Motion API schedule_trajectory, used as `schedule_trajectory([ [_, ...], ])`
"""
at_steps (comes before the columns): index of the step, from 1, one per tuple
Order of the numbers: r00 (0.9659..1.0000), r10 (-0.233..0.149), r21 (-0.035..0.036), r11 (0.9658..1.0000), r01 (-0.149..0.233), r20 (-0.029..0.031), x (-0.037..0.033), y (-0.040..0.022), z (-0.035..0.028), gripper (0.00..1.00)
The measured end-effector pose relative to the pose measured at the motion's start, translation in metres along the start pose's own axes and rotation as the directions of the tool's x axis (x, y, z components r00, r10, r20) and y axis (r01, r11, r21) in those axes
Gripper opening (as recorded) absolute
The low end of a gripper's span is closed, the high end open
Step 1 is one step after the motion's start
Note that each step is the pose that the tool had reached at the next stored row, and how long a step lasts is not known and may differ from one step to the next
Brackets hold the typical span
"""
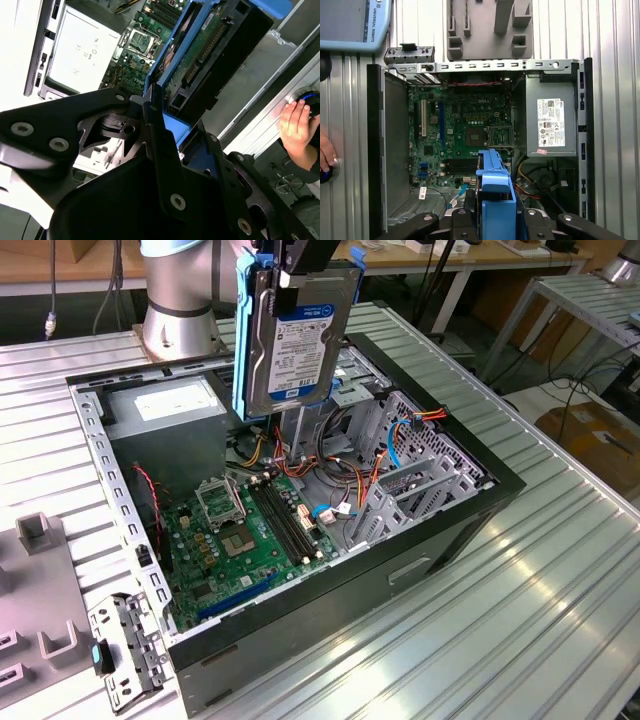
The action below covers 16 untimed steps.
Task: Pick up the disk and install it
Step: 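Insert the disk into the insertion slot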
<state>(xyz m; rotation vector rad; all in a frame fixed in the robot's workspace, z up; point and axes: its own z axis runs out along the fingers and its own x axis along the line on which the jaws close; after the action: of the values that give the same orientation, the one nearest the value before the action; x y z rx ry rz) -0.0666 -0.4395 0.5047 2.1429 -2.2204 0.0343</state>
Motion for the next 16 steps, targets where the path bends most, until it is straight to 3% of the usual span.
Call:
schedule_trajectory([
  [5,1.0000,0.000,0.0000,1.0000,0.000,0.0001,0.0038,-0.0002,0.0002,0.37],
  [16,1.0000,0.000,0.0000,1.0000,0.000,0.0000,0.0256,-0.0013,0.0017,0.37],
])
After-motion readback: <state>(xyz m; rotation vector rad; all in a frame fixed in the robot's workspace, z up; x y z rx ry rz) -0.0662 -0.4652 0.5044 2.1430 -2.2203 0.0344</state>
